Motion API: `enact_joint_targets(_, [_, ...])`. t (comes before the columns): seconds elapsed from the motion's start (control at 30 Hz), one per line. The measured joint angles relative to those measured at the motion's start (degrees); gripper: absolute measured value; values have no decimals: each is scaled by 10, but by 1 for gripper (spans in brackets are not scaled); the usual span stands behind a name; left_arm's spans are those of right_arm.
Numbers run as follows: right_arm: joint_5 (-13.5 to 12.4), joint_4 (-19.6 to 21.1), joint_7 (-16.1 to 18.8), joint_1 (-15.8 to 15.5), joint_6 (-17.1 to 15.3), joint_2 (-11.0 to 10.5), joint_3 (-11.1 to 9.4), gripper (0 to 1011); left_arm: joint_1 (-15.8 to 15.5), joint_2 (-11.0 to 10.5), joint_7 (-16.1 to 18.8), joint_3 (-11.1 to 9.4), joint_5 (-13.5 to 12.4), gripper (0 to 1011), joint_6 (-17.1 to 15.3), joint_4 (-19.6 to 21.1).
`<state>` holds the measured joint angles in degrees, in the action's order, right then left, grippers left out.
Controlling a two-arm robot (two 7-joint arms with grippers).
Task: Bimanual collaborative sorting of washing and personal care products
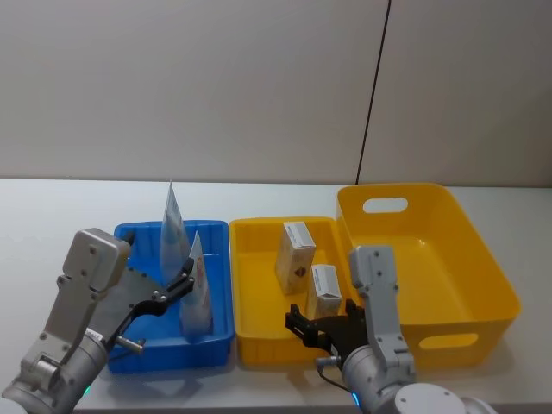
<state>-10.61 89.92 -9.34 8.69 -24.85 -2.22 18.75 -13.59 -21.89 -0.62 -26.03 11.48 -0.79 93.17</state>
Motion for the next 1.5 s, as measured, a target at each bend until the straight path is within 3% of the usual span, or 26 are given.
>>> enact_joint_targets(1.1, [41, -87, -15, 53, 36, 24, 2, 1001, 0, 0, 0, 0, 0, 1001, 0, 0])
enact_joint_targets(1.33, [43, -94, -15, 56, 38, 25, 2, 859, 0, 0, 0, 0, 0, 1001, 0, 0])
enact_joint_targets(1.5, [44, -97, -15, 58, 40, 26, 2, 677, 0, 0, 0, 0, 0, 1001, 0, 0])
